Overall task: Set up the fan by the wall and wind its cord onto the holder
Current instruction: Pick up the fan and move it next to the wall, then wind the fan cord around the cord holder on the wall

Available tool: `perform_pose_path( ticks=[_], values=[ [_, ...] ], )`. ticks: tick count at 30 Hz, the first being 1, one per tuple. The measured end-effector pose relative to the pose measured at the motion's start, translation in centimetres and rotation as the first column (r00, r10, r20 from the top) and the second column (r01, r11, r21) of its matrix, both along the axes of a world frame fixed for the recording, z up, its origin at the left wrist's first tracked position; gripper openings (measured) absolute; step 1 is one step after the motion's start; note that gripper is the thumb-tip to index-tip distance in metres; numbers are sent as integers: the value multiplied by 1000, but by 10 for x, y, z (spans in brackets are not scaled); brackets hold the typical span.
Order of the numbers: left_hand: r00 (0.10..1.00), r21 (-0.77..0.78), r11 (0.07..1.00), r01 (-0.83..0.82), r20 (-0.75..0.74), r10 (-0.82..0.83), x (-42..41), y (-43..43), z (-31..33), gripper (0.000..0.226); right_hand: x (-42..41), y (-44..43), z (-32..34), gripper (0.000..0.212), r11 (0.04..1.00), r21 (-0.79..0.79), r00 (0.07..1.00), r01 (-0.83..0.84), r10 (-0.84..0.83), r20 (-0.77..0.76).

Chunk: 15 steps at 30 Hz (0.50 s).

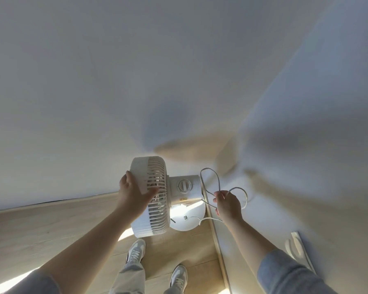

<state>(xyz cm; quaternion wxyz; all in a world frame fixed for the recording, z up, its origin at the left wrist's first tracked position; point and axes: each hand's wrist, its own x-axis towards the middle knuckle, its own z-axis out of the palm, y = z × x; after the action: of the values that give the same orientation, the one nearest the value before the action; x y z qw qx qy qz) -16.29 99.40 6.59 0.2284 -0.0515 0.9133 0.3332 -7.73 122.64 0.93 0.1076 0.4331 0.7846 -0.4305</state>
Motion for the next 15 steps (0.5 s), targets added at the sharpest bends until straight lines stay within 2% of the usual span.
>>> perform_pose_path(
  ticks=[3,6,10,12,15],
  values=[
    [996,-72,996,60,-64,-64,15,3,8,89,20,1,16,24,999,-53,998,-6,2,-69],
    [980,-83,988,133,-139,-144,41,8,19,79,37,-2,29,30,995,-99,993,-2,-10,-118],
    [971,113,973,200,-158,-181,83,14,33,55,65,-8,52,37,999,-30,990,-45,40,-132],
    [977,180,963,198,-112,-180,102,12,31,43,83,-11,65,42,999,-11,985,-53,50,-166],
    [980,249,948,197,-28,-196,120,6,18,30,110,-16,74,41,997,-74,984,-15,1,-180]
  ],
)
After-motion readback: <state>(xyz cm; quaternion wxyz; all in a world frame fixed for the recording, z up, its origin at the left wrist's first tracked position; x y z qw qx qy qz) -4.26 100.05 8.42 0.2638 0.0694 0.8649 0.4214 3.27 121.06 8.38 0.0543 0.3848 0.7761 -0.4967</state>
